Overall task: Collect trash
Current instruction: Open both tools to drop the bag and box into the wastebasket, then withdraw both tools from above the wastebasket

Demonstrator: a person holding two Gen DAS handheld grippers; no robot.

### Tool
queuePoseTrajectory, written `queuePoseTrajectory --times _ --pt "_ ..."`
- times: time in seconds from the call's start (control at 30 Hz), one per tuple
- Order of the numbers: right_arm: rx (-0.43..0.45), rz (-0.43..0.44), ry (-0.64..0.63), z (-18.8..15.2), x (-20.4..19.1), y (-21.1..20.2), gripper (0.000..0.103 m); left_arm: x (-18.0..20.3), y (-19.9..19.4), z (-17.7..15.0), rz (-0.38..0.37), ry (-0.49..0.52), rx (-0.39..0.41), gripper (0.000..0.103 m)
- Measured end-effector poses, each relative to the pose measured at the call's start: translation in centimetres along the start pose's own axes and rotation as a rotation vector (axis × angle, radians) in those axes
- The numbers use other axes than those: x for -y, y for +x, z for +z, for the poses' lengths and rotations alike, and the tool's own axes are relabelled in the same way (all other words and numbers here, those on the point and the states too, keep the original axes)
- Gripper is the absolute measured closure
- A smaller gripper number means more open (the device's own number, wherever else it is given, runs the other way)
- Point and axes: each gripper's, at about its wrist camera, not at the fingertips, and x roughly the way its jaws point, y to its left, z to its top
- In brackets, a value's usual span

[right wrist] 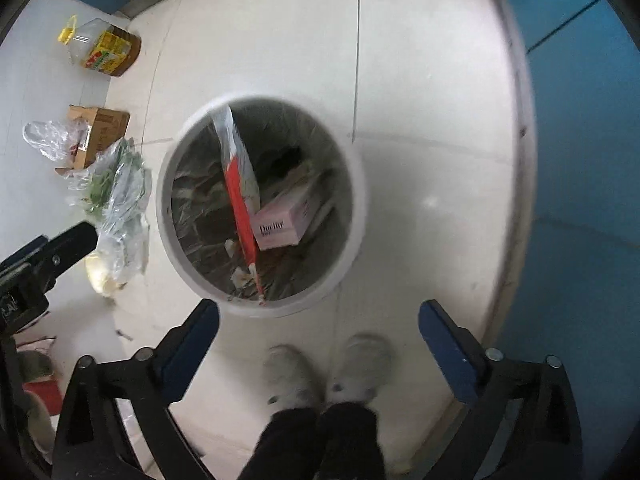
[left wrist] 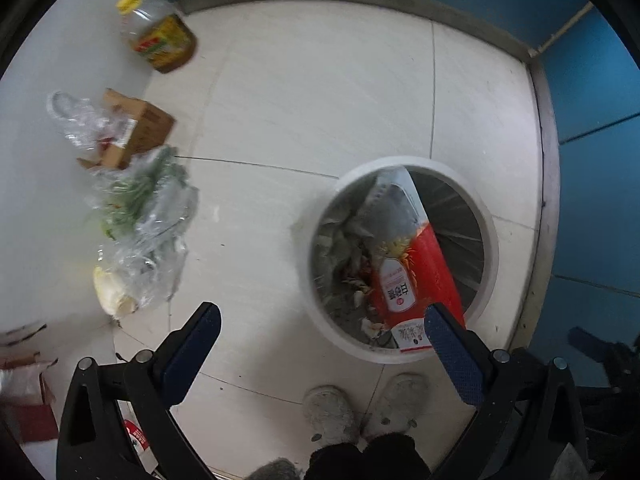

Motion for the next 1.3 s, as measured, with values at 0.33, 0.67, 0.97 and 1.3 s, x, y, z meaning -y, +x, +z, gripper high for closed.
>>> queuePoseTrajectory --times 0.33,0.67,0.97,1.3 --pt "0.228 -0.089 -0.082 -5.5 -0.6 -14.4 0.000 -2.0 -12.0 -4.8 0.014 -0.084 0.153 0.000" --pt "0.435 -0.089 -0.123 -16.8 -2.2 -34.7 0.000 -3.4 -31.2 -12.7 -0.041 -0.090 0.294 0.000" --pt "0.637 -0.063 -0.058 -29.3 -3.8 -52.9 0.000 -5.4 -47.1 -20.6 -0.082 -0.011 0.459 0.000" --pt "0.689 0.064 -0.052 -39.8 -4.6 -63.4 0.000 -7.1 -55.4 -26.4 -0.190 -0.027 0.450 0.000"
